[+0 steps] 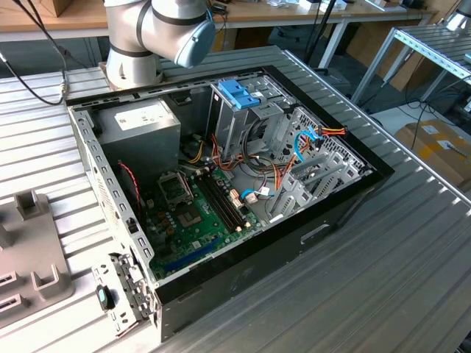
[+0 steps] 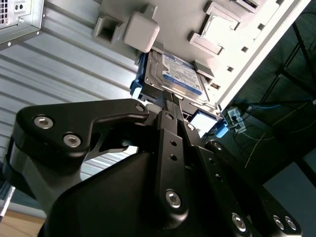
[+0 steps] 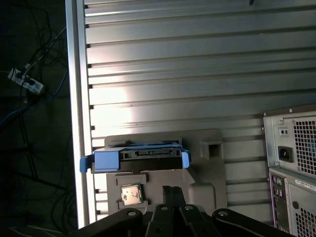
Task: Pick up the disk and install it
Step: 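Reach for the disk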
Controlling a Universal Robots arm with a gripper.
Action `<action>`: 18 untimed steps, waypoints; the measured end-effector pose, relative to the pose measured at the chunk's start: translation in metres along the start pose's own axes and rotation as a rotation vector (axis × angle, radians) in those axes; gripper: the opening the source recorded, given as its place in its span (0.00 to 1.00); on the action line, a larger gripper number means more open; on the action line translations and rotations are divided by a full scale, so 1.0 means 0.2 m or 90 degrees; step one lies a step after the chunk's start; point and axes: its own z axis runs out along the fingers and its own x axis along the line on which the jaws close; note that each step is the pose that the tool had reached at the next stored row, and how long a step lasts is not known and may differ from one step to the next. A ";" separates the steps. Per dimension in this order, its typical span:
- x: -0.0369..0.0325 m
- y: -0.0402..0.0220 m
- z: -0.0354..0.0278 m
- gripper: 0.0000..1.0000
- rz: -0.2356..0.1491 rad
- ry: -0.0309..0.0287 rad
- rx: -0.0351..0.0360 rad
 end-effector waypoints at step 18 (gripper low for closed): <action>0.017 -0.001 0.003 0.11 0.000 -0.0004 -0.0001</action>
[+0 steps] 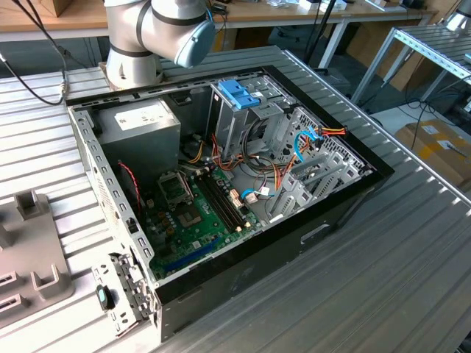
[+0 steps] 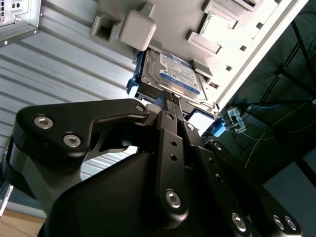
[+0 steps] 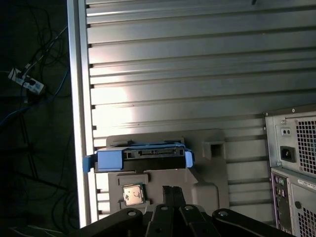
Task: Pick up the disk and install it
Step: 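Reach for the disk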
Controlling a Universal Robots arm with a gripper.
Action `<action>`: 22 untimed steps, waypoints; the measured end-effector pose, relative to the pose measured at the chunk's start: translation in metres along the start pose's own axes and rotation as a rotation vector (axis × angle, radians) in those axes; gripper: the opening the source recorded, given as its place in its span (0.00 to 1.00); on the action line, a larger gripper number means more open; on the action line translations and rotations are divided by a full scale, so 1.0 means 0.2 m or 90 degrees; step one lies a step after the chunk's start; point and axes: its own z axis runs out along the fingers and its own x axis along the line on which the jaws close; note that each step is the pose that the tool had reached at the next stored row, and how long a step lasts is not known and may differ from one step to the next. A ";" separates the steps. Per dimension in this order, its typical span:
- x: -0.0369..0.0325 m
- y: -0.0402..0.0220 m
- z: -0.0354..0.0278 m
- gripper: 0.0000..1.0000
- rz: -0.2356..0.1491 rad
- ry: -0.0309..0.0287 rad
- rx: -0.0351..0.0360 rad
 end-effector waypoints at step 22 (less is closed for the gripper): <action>0.070 0.034 0.040 0.11 0.000 0.0000 0.0000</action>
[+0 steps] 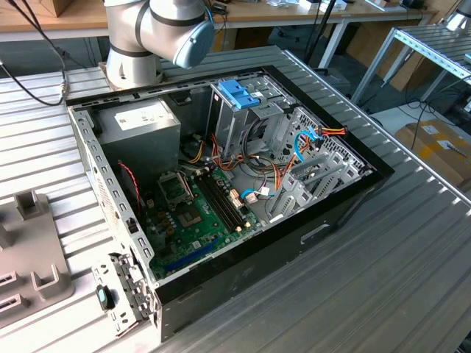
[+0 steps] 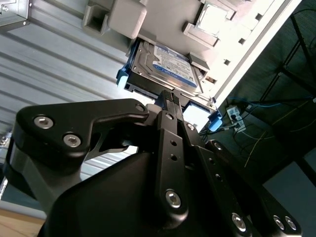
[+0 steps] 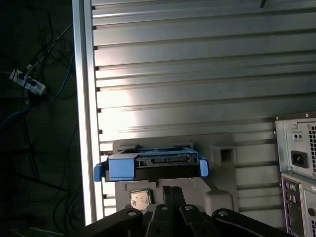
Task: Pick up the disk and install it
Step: 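Reach for the disk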
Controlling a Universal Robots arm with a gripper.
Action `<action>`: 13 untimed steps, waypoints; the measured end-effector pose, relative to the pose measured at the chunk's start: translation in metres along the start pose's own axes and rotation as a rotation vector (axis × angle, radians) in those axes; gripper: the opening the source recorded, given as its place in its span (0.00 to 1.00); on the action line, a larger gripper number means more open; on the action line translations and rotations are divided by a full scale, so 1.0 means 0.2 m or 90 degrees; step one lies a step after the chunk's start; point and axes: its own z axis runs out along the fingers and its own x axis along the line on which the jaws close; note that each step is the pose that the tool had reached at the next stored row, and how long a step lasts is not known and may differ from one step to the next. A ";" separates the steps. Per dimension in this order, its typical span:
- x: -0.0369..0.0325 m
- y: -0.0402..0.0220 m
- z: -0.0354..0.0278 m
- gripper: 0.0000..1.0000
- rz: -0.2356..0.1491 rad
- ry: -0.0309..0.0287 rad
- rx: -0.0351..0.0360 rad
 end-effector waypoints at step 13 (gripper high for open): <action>0.042 0.005 0.052 0.11 0.000 -0.0068 -0.0005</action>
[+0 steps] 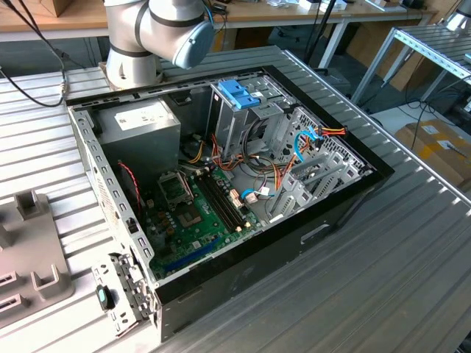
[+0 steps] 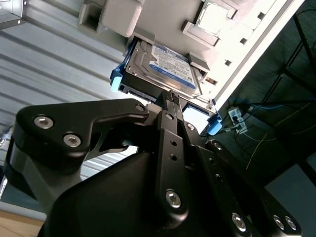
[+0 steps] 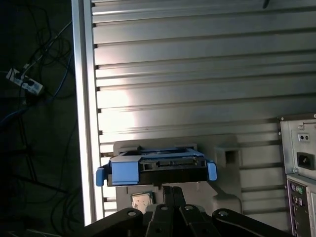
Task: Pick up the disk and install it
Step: 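Reach for the disk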
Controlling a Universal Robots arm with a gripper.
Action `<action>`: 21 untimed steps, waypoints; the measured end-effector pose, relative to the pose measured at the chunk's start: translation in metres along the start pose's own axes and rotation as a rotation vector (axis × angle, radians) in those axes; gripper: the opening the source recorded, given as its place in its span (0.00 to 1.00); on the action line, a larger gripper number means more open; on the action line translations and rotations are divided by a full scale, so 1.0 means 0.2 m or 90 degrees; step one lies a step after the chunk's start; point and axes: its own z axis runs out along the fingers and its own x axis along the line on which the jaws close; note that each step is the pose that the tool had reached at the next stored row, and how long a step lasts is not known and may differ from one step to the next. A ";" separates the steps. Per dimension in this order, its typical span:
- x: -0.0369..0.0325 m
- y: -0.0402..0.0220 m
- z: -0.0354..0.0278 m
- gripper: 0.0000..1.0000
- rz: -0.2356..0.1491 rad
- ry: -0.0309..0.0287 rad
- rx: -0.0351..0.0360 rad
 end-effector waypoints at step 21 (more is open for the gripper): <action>0.069 0.042 0.043 0.11 -0.005 -0.0017 0.0000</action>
